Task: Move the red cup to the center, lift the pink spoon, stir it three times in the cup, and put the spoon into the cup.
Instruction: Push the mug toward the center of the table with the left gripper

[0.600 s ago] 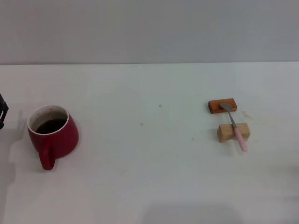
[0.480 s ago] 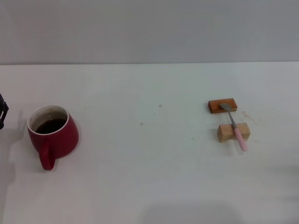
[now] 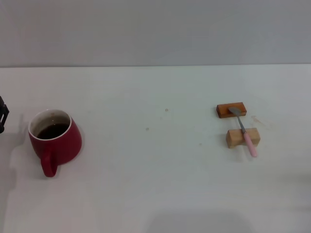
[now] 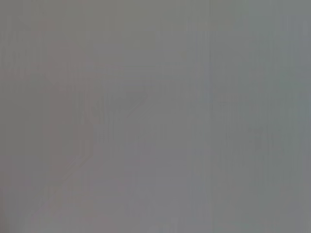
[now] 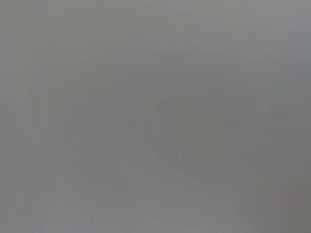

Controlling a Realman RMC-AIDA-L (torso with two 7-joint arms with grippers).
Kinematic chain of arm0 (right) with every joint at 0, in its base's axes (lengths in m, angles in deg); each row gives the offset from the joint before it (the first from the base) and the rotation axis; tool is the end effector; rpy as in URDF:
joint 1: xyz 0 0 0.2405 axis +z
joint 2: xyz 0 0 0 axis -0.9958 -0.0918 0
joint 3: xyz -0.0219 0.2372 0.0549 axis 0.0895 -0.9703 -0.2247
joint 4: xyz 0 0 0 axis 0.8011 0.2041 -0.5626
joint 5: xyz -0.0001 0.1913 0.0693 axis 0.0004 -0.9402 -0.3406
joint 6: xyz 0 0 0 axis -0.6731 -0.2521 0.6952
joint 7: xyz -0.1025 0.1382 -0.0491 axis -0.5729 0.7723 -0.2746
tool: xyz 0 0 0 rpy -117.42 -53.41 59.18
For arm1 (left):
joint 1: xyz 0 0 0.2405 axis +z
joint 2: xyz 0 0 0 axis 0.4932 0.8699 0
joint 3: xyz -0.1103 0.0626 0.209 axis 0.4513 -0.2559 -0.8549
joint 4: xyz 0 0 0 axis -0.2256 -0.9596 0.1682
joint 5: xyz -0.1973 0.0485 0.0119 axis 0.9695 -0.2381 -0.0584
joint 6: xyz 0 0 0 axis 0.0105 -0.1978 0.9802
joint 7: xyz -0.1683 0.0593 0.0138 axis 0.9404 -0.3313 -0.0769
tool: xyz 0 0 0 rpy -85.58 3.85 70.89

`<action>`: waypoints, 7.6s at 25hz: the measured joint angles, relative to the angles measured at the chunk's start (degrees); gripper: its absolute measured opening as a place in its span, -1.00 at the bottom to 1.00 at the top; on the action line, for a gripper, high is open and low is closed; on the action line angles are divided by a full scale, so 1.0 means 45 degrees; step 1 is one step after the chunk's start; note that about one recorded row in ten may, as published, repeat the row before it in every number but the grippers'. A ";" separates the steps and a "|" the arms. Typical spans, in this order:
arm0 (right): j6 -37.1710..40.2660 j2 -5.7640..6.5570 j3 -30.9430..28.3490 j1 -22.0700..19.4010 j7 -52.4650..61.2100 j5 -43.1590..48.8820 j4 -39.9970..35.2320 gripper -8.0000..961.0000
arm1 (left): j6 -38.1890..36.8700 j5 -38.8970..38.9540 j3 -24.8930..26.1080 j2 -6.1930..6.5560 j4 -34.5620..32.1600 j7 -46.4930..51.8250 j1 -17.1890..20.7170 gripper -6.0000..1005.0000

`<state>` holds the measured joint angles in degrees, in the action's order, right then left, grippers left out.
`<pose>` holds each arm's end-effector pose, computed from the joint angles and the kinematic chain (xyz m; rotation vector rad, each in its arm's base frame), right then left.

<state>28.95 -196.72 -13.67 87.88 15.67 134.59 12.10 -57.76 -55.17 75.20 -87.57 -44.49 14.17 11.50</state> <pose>0.3588 0.2477 0.0237 -1.2384 0.6122 0.6956 -0.3697 0.3278 0.0222 -1.3559 -0.6422 -0.5103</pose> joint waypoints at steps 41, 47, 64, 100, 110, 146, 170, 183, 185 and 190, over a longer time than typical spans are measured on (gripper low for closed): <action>0.0339 0.0000 -0.0003 -0.0289 0.0189 0.0000 0.0002 0.49 | 0.0629 -0.0098 -0.0566 0.0029 -0.0096 -0.1791 0.0073 -0.99; 0.0336 0.0000 -0.0004 -0.0290 0.0188 0.0000 0.0011 0.49 | 0.0980 -0.0117 -0.1480 0.0078 -0.0131 -0.2771 -0.0091 -0.99; 0.0463 0.0000 -0.0004 -0.0309 0.0188 0.0000 0.0019 0.49 | 0.1069 -0.0137 -0.2654 0.0098 -0.0124 -0.2799 -0.0245 -0.99; 0.0591 0.0000 -0.0003 -0.0347 0.0188 0.0000 0.0018 0.49 | 0.1174 -0.0136 -0.5405 0.0021 0.0331 -0.2665 -0.1056 -0.98; 0.0619 0.0000 -0.0003 -0.0347 0.0189 0.0000 0.0043 0.49 | 0.1197 -0.0053 -0.5529 0.0042 0.0263 -0.2748 -0.1175 -0.98; 0.0978 0.0000 -0.0004 -0.0504 0.0306 0.0000 0.0233 0.49 | 0.2210 -0.0136 -0.6014 -0.0008 0.0606 -0.2749 -0.2193 -0.98; 0.1140 0.0000 0.0332 -0.0680 0.0306 -0.0001 0.0254 0.49 | 0.2303 -0.0139 -0.7176 -0.0046 0.1484 -0.2680 -0.2307 -0.97; 0.1040 0.0000 0.0486 -0.0544 0.0306 -0.0001 0.0205 0.49 | 0.2325 -0.0126 -0.7256 -0.0058 0.1503 -0.2661 -0.2413 -0.97; 0.1033 0.0001 0.0485 -0.0537 0.0306 0.0000 0.0200 0.49 | 0.2324 -0.0126 -0.7268 -0.0058 0.1513 -0.2661 -0.2413 -0.97; 0.1023 0.0000 0.0485 -0.0524 0.0306 -0.0001 0.0218 0.49 | 0.2324 -0.0134 -0.7299 -0.0058 0.1552 -0.2660 -0.2416 -0.97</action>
<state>33.56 -196.72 -11.49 85.52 17.05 134.59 13.08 -47.30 -55.77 42.35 -87.84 -37.51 2.20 0.63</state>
